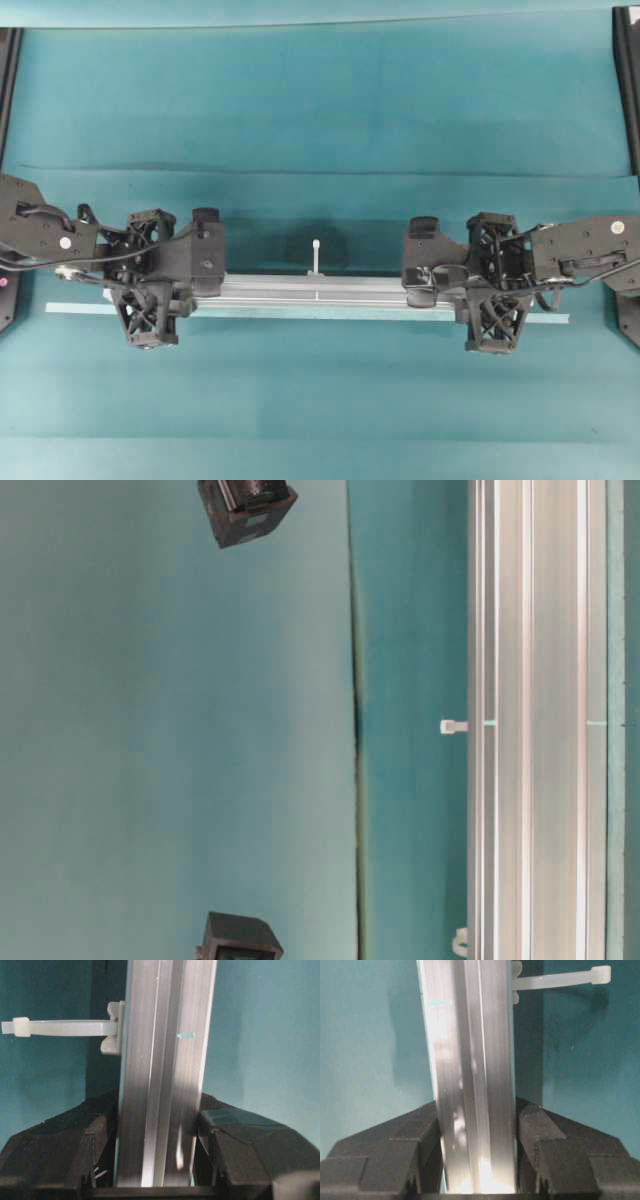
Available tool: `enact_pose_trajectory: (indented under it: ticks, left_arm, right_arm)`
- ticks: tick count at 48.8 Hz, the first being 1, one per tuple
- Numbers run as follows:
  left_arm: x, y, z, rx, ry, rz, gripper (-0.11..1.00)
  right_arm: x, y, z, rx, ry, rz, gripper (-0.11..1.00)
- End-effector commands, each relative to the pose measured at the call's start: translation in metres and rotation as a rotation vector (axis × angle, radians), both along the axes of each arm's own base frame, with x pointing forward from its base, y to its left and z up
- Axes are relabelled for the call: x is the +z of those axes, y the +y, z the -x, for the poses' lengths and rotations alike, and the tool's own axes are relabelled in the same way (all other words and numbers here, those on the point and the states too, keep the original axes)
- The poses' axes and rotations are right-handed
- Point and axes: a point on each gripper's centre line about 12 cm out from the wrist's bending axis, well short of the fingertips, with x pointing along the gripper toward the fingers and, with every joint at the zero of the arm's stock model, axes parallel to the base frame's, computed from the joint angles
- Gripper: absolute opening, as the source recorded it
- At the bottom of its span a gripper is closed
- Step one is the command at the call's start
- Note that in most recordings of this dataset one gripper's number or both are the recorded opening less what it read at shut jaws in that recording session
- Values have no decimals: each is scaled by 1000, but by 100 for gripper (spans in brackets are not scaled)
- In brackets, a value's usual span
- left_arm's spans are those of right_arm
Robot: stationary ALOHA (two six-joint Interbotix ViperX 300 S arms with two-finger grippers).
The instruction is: Lift the large metal rail with both hands.
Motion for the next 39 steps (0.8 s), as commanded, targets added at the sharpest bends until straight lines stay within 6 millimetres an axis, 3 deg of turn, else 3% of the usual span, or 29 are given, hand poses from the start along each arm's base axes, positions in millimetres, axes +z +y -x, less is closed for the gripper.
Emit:
enact_pose_trajectory:
  ticks: [1,36,39]
  left_arm:
    - [5,-3,-4,2,-26,9,36]
    - [4,0,-4,14,-34,9,36]
    - [5,1,-6,15,-46,10,36]
  right_arm:
    - [5,-4,-11,-27,-66,-7,38]
    - [3,-10,-3,-51,-25,-8,39]
    - [2,-9,-1,-58,-9,-13,46]
